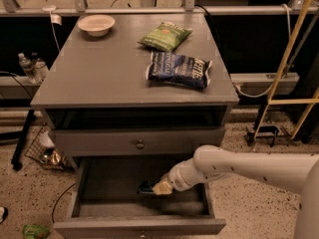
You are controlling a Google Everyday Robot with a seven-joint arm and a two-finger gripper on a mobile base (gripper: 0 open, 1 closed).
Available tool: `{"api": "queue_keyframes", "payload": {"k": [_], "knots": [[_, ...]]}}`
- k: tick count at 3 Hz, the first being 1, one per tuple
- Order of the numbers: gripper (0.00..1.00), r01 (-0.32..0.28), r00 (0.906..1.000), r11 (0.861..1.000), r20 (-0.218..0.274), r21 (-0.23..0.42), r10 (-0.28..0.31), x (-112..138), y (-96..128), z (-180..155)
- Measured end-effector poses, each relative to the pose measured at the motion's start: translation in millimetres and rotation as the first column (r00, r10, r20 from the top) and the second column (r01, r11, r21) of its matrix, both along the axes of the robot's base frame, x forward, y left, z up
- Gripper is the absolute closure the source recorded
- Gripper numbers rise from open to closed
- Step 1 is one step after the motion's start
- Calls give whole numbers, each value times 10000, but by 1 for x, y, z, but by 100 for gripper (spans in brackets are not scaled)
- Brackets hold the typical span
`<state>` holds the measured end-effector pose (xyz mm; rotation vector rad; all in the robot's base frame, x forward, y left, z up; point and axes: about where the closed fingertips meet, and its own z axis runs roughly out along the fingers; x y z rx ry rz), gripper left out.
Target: Place rxbar blueberry into middle drawer
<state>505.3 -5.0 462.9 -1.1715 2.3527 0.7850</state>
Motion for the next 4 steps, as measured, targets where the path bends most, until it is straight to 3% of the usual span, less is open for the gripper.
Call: {"api": "queue_keyframes", "payload": {"k": [1,2,3,4], "knots": [[1,-20,10000,10000,-15,5,20,-1,1,-1],[0,455,9979,9987,468,-236,-444,-3,-25,10],[0,931,9932,9952,723,-289,-908,-5,-69,16],[0,1390,9870,9895,762,406,-1418,-7,-113,14]]}}
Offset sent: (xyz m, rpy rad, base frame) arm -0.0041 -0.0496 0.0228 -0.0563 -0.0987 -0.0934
